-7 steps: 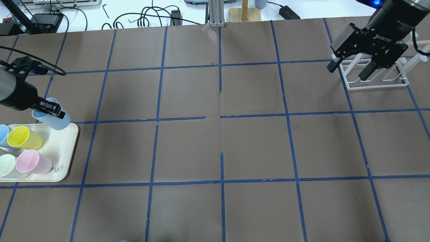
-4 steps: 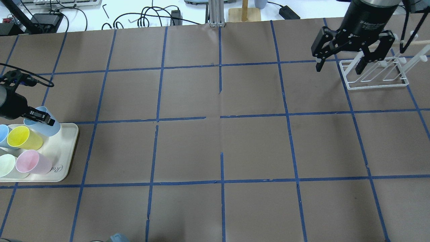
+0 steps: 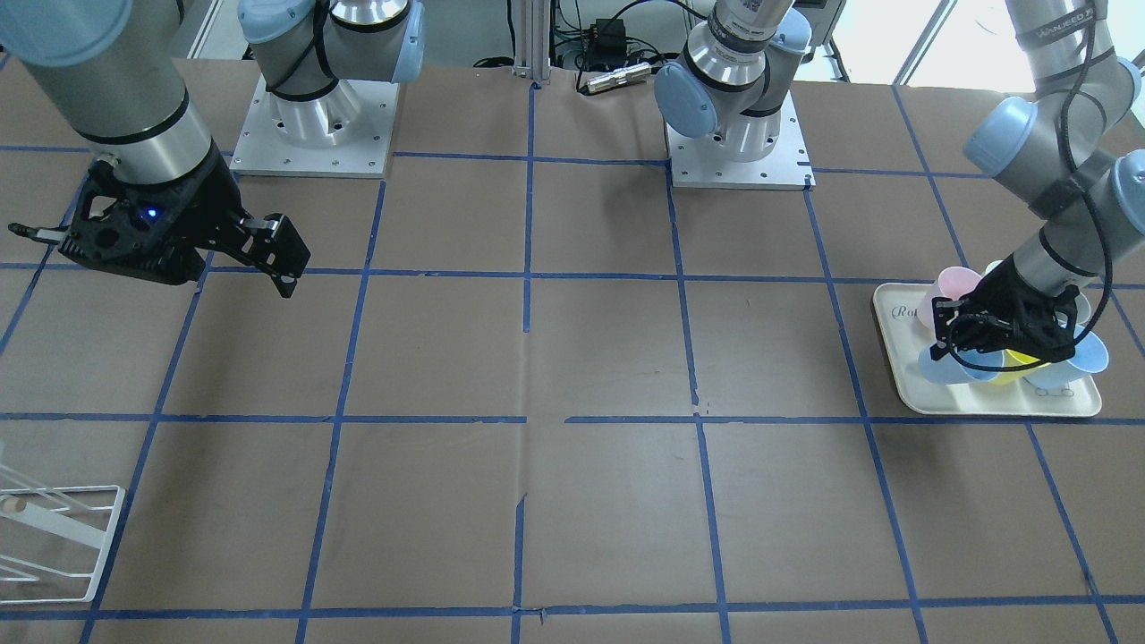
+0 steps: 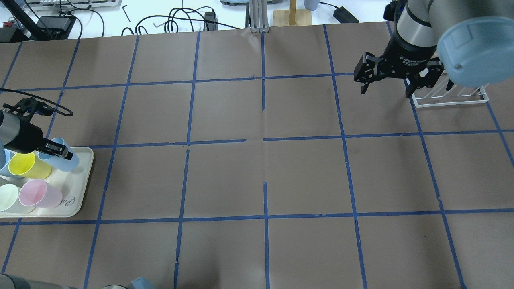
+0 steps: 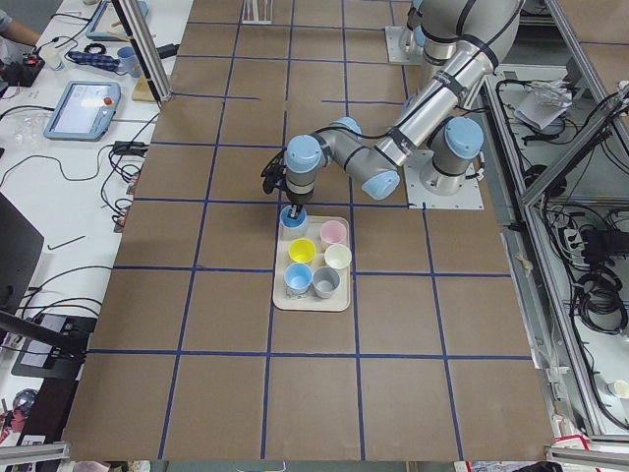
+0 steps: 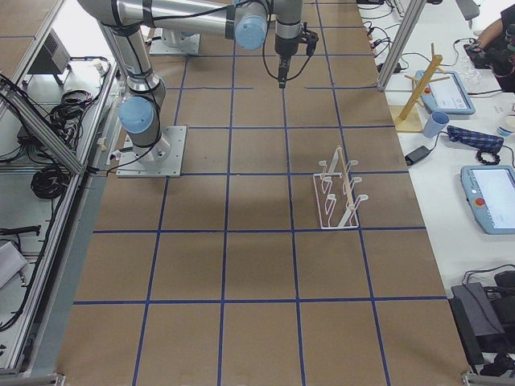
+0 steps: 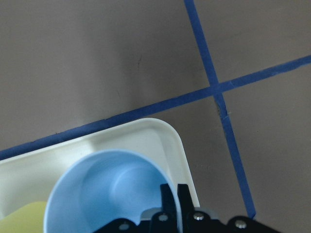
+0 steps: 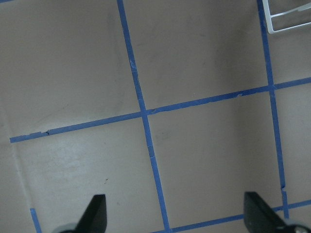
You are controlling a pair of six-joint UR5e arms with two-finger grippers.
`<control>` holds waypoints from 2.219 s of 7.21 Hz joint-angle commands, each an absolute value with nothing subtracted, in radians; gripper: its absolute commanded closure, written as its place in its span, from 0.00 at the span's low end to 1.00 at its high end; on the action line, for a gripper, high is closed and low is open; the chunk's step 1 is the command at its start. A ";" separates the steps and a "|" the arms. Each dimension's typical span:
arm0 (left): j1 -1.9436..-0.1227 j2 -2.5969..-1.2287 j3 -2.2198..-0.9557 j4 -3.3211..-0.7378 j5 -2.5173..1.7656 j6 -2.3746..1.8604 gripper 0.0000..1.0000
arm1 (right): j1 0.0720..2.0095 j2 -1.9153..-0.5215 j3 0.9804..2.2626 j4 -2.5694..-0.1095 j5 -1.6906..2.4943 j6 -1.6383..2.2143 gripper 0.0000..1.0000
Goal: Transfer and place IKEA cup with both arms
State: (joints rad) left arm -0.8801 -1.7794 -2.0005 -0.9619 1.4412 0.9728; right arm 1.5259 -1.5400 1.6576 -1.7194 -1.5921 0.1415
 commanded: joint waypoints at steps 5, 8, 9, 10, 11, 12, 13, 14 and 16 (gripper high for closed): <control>-1.022 -1.677 -1.851 -1.220 1.390 0.808 0.00 | 1.540 -1.684 1.680 -1.560 -1.525 0.146 0.00; -1.384 -1.640 -1.532 -1.498 1.422 0.303 0.00 | 1.542 -1.726 1.727 -1.551 -1.529 0.150 0.00; -1.491 -1.635 -1.485 -1.515 1.452 0.161 0.00 | 1.540 -1.727 1.732 -1.551 -1.531 0.149 0.00; -1.587 -1.629 -1.471 -1.543 1.545 0.037 0.00 | 1.540 -1.726 1.726 -1.549 -1.529 0.141 0.00; -1.651 -1.611 -1.477 -1.546 1.639 -0.018 0.00 | 1.539 -1.723 1.727 -1.549 -1.526 0.134 0.00; -1.660 -1.592 -1.494 -1.566 1.637 -0.024 0.00 | 1.534 -1.726 1.726 -1.548 -1.528 0.126 0.00; -1.643 -1.583 -1.511 -1.563 1.632 -0.026 0.00 | 1.537 -1.726 1.723 -1.549 -1.528 0.124 0.00; -1.611 -1.577 -1.511 -1.557 1.576 -0.026 0.00 | 1.537 -1.726 1.720 -1.548 -1.529 0.126 0.00; -1.505 -1.568 -1.503 -1.560 1.517 -0.003 0.00 | 1.536 -1.726 1.715 -1.551 -1.529 0.126 0.00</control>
State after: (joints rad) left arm -1.5608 -1.5750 -1.5049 -1.5583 1.5436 -0.0195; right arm 1.5366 -1.7252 1.7172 -1.5498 -1.5292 0.1259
